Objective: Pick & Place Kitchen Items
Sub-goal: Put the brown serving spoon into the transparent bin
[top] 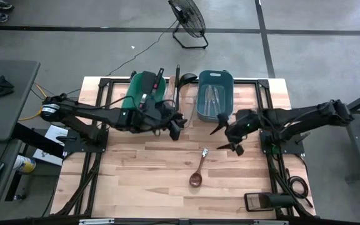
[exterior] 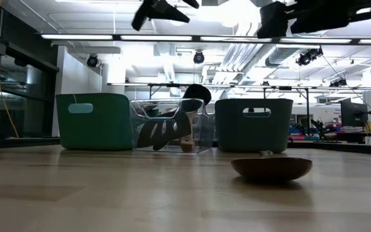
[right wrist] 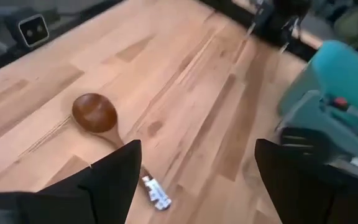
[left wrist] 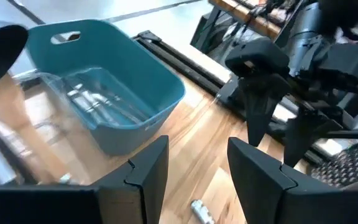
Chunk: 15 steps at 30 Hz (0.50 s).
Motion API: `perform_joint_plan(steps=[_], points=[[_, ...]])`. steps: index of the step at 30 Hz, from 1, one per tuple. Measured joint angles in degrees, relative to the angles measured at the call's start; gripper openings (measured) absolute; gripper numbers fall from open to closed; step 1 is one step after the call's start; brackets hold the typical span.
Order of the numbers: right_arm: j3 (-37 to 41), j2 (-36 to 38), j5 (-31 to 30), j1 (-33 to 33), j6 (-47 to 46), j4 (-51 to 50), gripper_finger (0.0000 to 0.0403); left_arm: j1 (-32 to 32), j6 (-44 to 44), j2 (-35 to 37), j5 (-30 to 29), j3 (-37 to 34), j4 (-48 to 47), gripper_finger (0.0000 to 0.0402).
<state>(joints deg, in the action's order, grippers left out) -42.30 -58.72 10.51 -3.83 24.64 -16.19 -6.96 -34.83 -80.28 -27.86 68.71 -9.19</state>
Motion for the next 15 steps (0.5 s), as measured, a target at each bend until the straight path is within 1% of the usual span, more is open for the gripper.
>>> perform_joint_plan(steps=[4, 8, 9, 12, 15], points=[[-2.19, -5.72, -2.7, -4.5, -1.28, -2.65, 0.0306, -2.99, -0.62, 0.75, -3.12, 0.09, -1.56, 0.0164], [-3.52, -13.14, -2.78, -7.35, 1.23, -7.81, 0.0306, -5.27, -2.56, 2.11, -3.91, 0.11, -4.17, 0.0164], [-3.62, -14.89, -2.92, -8.02, 2.15, -8.23, 0.0306, -5.97, -3.32, 2.6, -4.44, 0.1, -6.07, 0.0164], [-4.5, -19.79, -2.96, -9.61, 3.2, -8.09, 0.0306, -8.54, -6.09, 3.47, -7.33, 0.04, -10.16, 0.0164], [-7.05, -24.77, -3.42, -10.6, 3.66, -8.42, 0.0306, -11.45, -8.03, 4.77, -10.97, 0.04, -13.51, 0.0164]])
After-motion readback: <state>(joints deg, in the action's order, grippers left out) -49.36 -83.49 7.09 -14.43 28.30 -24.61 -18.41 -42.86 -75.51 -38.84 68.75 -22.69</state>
